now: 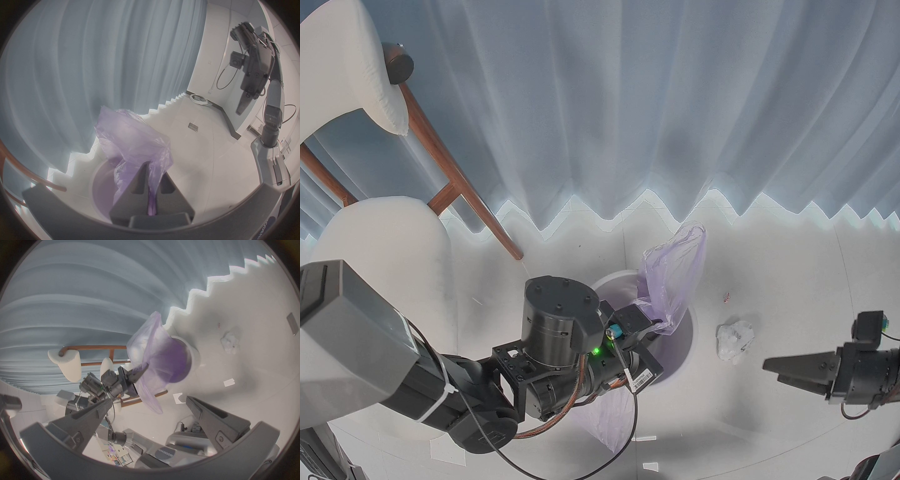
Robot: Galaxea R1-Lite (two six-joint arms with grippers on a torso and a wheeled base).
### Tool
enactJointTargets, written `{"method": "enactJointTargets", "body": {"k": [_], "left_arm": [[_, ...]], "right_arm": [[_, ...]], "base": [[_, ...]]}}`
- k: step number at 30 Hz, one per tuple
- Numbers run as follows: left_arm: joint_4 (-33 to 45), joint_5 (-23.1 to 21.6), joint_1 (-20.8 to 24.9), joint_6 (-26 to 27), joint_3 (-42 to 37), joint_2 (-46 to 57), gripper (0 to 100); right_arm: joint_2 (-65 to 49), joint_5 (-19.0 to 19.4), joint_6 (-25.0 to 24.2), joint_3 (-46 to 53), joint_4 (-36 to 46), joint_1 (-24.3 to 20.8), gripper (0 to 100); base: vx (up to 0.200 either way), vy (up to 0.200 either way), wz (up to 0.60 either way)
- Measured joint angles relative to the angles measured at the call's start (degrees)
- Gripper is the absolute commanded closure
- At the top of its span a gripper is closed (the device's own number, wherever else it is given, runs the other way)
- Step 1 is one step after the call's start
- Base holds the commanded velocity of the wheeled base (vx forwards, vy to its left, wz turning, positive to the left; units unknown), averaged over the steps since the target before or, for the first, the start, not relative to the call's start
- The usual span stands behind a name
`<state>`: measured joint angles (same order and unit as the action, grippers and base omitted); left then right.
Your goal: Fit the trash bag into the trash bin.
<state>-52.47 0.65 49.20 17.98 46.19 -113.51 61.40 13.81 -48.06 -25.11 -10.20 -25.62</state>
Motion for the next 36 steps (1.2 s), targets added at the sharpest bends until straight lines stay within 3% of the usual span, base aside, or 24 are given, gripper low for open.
{"method": "enactJointTargets", "body": {"k": [3,13,23,31,32,36], "left_arm": [[0.0,0.0,0.0,-0.1,0.0,0.1,100],[-0.1,0.3,0.0,0.0,-0.2,0.0,100],[-0.1,3.2,0.1,-0.1,-0.3,0.0,100],[-0.2,3.4,0.2,-0.2,-0.8,0.1,100],[-0.2,3.5,0.2,-0.2,-0.9,0.1,100],[-0.7,3.6,0.2,-0.2,-1.2,0.1,100]], "right_arm": [[5.2,-0.3,-0.5,-1.6,-4.7,-0.5,0],[22.0,-6.4,-0.3,-5.6,-19.0,-0.1,0],[33.6,-8.0,-0.4,-15.0,-21.0,3.1,0],[40.9,-11.7,-0.4,-22.7,-21.1,3.6,0],[41.5,-12.0,-0.4,-23.3,-21.0,3.5,100],[43.5,-12.8,-0.5,-24.9,-21.0,2.1,100]], "base": [[0.000,0.000,0.00],[0.000,0.000,0.00],[0.000,0.000,0.00],[0.000,0.000,0.00],[0.000,0.000,0.00],[0.000,0.000,0.00]]}}
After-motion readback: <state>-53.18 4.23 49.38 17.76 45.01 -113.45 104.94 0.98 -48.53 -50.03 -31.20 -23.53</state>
